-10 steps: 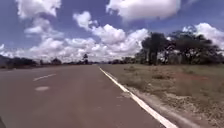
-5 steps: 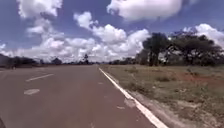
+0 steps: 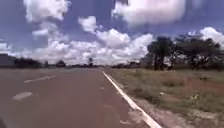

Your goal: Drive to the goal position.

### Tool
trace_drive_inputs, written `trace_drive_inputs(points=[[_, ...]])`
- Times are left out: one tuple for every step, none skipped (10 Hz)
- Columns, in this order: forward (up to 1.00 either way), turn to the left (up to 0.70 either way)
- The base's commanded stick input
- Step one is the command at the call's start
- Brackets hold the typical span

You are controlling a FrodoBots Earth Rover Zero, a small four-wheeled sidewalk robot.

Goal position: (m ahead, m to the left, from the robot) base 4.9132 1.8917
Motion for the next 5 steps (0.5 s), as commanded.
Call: trace_drive_inputs(points=[[1.00, 0.00], [1.00, 0.00], [1.00, 0.00], [1.00, 0.00], [1.00, 0.00]])
